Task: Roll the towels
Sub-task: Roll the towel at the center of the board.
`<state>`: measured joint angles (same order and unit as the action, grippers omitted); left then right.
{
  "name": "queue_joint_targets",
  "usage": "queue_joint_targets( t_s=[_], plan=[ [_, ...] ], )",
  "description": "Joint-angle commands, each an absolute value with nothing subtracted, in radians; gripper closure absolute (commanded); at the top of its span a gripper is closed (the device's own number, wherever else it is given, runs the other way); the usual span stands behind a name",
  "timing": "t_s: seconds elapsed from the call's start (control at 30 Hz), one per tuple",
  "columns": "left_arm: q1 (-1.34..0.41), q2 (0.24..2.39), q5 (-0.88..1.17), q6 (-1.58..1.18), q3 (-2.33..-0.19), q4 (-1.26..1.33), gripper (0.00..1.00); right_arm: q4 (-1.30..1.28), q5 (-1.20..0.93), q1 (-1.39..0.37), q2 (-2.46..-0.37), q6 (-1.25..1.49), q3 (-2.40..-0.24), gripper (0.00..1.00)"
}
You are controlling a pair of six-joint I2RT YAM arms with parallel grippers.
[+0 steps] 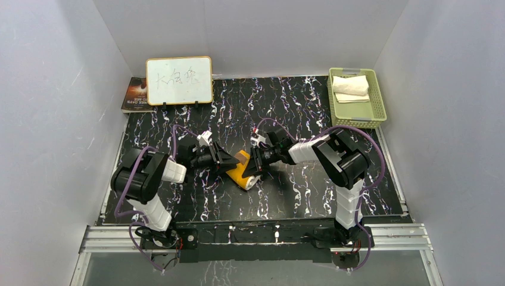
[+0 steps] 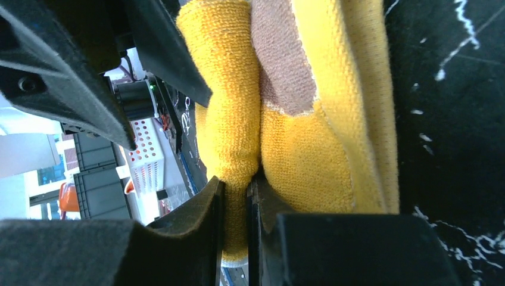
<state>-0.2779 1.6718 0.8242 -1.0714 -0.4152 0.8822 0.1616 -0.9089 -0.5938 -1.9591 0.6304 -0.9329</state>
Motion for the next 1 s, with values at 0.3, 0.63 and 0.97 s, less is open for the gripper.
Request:
queue_joint_targets(
  t_s=[0.3,0.63,0.97],
  plan=[
    [-0.278,1.744,0.749,-0.955,-0.450,0.848,0.58,-0.127,-0.577,-0.591,-1.775,0.349,-0.996,0.43],
    [-0.278,1.715,0.732,-0.844,-0.443,0.697,0.59,-0.144,0.039,-0.938,-1.423,-0.066,-0.990,0.39],
    [-0.278,1.753,0.757,-0.846,-0.475,0.692,0.59,-0.262,0.203,-1.128,-1.599,-0.170,-1.099,0.39]
  ],
)
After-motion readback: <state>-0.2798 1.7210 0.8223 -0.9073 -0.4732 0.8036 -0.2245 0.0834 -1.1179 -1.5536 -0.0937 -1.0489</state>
